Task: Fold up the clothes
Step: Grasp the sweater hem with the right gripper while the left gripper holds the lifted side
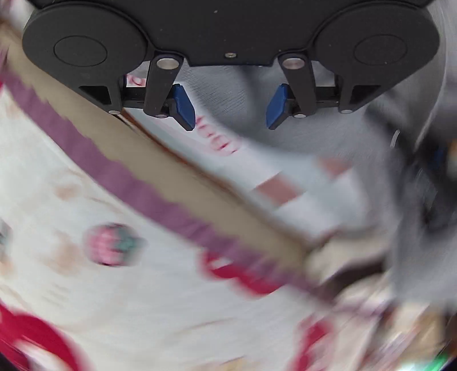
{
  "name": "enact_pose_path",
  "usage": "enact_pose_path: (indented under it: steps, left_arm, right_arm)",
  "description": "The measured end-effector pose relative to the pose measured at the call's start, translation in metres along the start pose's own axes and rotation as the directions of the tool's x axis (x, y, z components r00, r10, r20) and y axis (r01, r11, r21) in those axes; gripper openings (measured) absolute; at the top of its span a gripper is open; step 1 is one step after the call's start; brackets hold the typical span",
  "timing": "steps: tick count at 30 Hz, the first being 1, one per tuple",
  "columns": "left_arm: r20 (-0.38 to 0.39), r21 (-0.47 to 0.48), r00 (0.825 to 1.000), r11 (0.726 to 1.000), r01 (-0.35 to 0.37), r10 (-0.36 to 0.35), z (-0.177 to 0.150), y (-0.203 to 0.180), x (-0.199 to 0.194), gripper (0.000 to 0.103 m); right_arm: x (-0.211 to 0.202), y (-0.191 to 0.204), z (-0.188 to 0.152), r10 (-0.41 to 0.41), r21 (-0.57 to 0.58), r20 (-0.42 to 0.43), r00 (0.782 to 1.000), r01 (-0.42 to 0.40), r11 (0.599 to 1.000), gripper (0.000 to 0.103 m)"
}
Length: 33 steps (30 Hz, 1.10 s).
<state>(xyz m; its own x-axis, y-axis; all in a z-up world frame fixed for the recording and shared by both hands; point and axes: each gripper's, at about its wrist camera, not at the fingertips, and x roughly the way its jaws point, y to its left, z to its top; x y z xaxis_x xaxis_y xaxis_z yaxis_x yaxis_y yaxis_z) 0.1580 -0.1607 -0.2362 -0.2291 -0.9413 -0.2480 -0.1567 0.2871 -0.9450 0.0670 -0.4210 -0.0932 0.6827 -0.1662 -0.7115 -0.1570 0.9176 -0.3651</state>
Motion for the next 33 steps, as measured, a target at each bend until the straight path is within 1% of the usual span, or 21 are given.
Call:
enact_pose_path:
  steps: [2,3,4,5,6,7,8,10,11,12,13,15,16,18,20,21,24,26,28,31,33]
  left_arm:
    - [0.004,0.007,1.0,1.0,-0.005,0.005,-0.005,-0.002,0.0,0.007]
    - [0.011,0.009,1.0,1.0,-0.016,0.016,-0.007,-0.003,0.0,0.007]
    - [0.016,0.018,0.999,0.999,-0.033,0.032,-0.009,-0.005,-0.001,0.005]
    - [0.018,0.03,0.999,0.998,-0.05,0.049,-0.012,-0.008,-0.001,0.004]
    - [0.022,0.037,0.998,0.997,-0.064,0.063,-0.014,-0.01,-0.001,0.004]
    - [0.025,0.041,0.997,0.997,-0.071,0.07,-0.016,-0.013,-0.001,0.003]
    - [0.027,0.046,0.997,0.996,-0.076,0.075,-0.018,-0.015,-0.002,0.003]
    - [0.027,0.055,0.996,0.995,-0.083,0.082,-0.021,-0.02,-0.005,0.003]
    - [0.035,0.053,0.997,0.996,-0.077,0.075,-0.021,-0.022,-0.01,0.002]
    - [0.046,0.047,0.997,0.997,-0.066,0.064,-0.02,-0.023,-0.016,0.002]
    - [0.062,0.036,0.997,0.998,-0.054,0.052,-0.019,-0.023,-0.022,0.002]
    - [0.092,0.013,0.996,1.0,-0.023,0.022,-0.017,-0.023,-0.034,0.002]
    - [0.097,0.005,0.995,1.0,-0.006,0.006,-0.017,-0.024,-0.036,0.002]
    - [0.086,0.004,0.996,1.0,0.009,-0.009,-0.021,-0.027,-0.033,0.002]
    - [0.055,0.017,0.998,1.0,0.014,-0.015,-0.025,-0.031,-0.022,0.003]
    - [0.041,0.041,0.999,0.999,-0.01,0.008,-0.027,-0.034,-0.016,0.003]
    - [0.013,0.16,0.993,0.98,-0.115,0.115,-0.039,-0.048,0.001,0.006]
    - [-0.003,0.241,0.99,0.96,-0.139,0.144,-0.05,-0.062,0.008,0.007]
    - [0.007,0.312,0.984,0.935,-0.171,0.178,-0.057,-0.077,0.012,0.01]
    - [0.051,0.409,0.968,0.878,-0.246,0.248,-0.072,-0.09,0.02,0.017]
    - [0.078,0.454,0.956,0.844,-0.285,0.282,-0.081,-0.088,0.033,0.021]
  right_arm:
    - [0.019,0.024,-0.001,-0.034,-0.182,-0.081,0.996,0.019,0.983,0.057]
    - [0.034,0.031,-0.005,-0.086,-0.254,-0.134,0.987,0.05,0.966,0.052]
    - [0.049,0.037,-0.008,-0.144,-0.319,-0.179,0.973,0.081,0.944,0.032]
    - [0.06,0.037,-0.011,-0.191,-0.351,-0.207,0.959,0.11,0.93,0.02]
    - [0.064,0.031,-0.011,-0.187,-0.337,-0.222,0.957,0.105,0.936,0.021]
    - [0.067,0.025,-0.011,-0.172,-0.311,-0.234,0.957,0.094,0.946,0.016]
    - [0.063,0.014,-0.01,-0.118,-0.244,-0.241,0.963,0.058,0.968,0.009]
    - [0.052,-0.019,-0.008,0.04,-0.033,-0.254,0.966,-0.05,0.998,0.008]
    - [0.043,-0.04,-0.011,0.133,0.104,-0.224,0.966,-0.112,0.988,0.008]
    - [0.035,-0.061,-0.016,0.215,0.235,-0.183,0.959,-0.169,0.957,0.008]
    - [0.027,-0.082,-0.027,0.281,0.359,-0.134,0.95,-0.217,0.908,0.008]
    - [0.013,-0.121,-0.055,0.417,0.579,0.011,0.909,-0.346,0.738,0.008]
    - [0.008,-0.133,-0.07,0.446,0.644,0.081,0.891,-0.388,0.659,0.008]
    - [0.003,-0.15,-0.094,0.459,0.724,0.174,0.871,-0.429,0.541,0.007]
    - [0.008,-0.154,-0.107,0.438,0.77,0.162,0.884,-0.391,0.505,0.007]
    - [0.012,-0.152,-0.111,0.425,0.787,0.141,0.894,-0.362,0.5,0.007]
    - [0.026,-0.143,-0.111,0.357,0.805,0.04,0.933,-0.242,0.542,0.008]
    - [0.033,-0.139,-0.102,0.295,0.807,-0.008,0.956,-0.168,0.566,0.018]
    - [0.037,-0.134,-0.094,0.247,0.802,-0.021,0.969,-0.131,0.582,0.018]
    - [0.037,-0.136,-0.083,0.225,0.826,0.012,0.974,-0.137,0.547,0.011]
    - [0.034,-0.143,-0.082,0.216,0.86,0.05,0.975,-0.152,0.487,0.01]
